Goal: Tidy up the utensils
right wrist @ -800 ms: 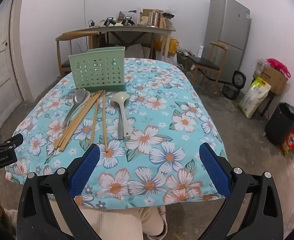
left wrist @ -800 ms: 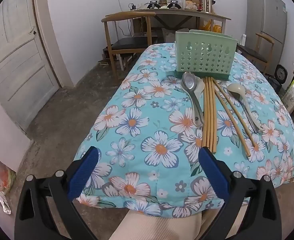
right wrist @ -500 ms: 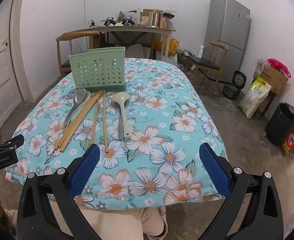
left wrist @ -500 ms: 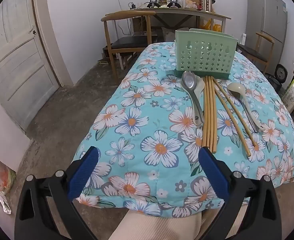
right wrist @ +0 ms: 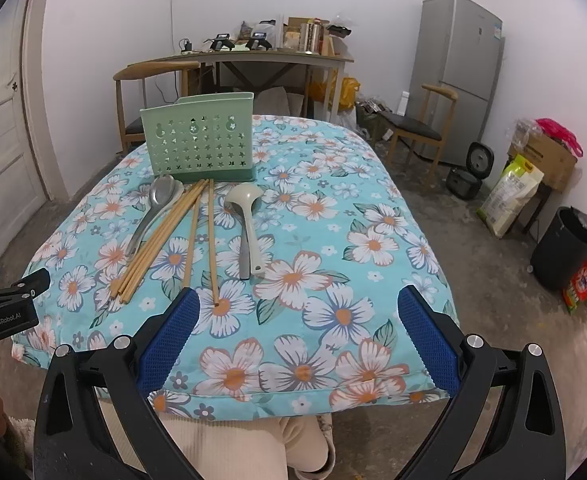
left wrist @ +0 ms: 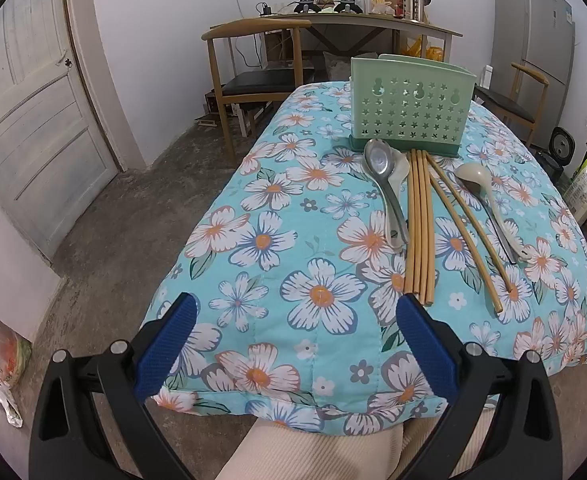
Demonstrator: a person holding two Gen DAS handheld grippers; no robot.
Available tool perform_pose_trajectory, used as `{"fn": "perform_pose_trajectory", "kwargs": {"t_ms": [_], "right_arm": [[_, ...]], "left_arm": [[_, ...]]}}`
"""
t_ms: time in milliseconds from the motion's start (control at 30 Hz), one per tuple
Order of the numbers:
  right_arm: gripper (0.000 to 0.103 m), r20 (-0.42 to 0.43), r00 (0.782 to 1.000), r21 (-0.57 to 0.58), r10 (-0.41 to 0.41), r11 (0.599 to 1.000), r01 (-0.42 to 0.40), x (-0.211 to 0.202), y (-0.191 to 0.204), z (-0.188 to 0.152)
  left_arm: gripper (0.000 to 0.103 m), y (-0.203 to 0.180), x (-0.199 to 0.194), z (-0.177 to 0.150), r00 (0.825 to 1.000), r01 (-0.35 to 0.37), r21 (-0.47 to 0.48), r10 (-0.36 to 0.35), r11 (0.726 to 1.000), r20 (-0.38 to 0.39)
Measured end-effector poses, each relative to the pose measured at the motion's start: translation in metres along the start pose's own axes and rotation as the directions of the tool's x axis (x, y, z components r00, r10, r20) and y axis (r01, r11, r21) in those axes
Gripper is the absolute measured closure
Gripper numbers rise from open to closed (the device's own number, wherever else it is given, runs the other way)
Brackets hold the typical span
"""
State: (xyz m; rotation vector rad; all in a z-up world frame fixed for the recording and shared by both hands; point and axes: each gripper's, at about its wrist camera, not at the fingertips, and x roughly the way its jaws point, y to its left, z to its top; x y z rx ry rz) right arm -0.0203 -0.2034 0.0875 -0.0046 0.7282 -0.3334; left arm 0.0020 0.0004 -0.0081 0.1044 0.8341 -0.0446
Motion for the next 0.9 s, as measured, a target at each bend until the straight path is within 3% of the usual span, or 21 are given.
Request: {"fn": "perform_pose_trajectory", "kwargs": {"t_ms": [900], "right_arm": [[0.008, 0.003, 1.0, -0.001, 0.002, 1.0, -0.002, -0.0052, -0.0017, 0.0]], "left_arm": [[0.005, 0.0013, -0.0022, 0.0016, 1.0, -0.003, -0.001, 0.003, 1.0, -0.002]]}}
